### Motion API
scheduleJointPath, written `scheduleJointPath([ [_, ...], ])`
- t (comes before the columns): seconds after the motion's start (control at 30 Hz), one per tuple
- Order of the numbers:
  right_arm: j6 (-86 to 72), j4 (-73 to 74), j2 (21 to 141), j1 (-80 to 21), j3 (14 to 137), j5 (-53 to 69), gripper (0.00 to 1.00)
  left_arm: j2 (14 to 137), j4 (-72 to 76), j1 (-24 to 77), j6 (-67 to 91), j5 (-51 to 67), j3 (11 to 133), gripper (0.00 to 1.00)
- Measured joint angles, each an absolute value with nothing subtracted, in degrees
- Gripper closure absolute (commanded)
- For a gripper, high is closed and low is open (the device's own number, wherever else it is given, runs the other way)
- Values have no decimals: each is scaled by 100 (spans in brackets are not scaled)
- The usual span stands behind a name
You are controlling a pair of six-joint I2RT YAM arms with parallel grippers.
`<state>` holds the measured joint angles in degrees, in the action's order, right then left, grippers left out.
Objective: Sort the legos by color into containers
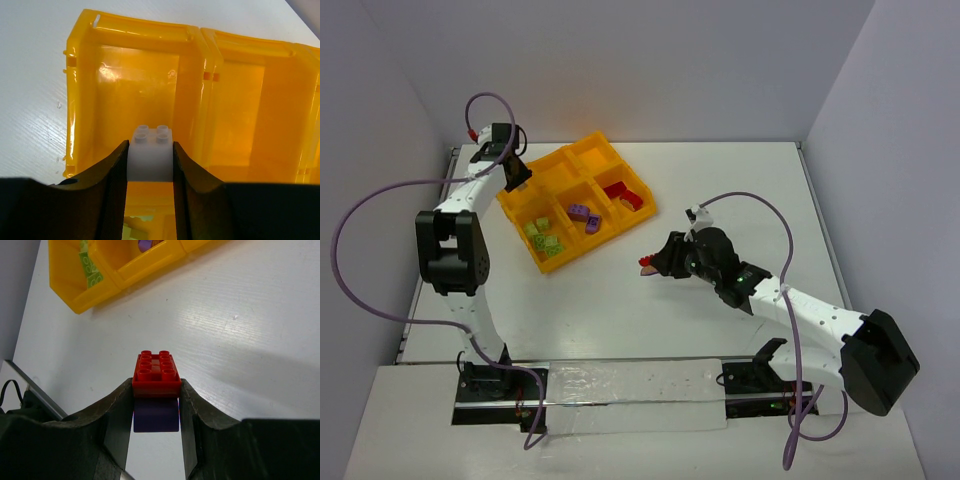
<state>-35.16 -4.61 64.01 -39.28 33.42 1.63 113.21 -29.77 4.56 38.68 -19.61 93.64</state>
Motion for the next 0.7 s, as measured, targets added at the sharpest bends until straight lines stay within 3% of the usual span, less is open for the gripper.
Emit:
scheduleJointPath([
  [0.23,-3505,-456,6399,-3922,3330,150,100,11432,-2974,454,3847,-1916,9382,98],
  [0.43,-3504,-451,6399,-3922,3330,121,100,11552,-2971,449,3826,-1769,9455,69],
  [0.5,-3503,-447,6399,-3922,3330,121,100,11554,-2966,449,3819,-1713,9468,43],
  [0.53,-3503,-444,6397,-3921,3330,121,100,11555,-2965,449,3809,-1693,9475,38],
  [0.7,-3503,-414,6386,-3920,3332,117,100,11553,-2950,449,3744,-1617,9528,35],
])
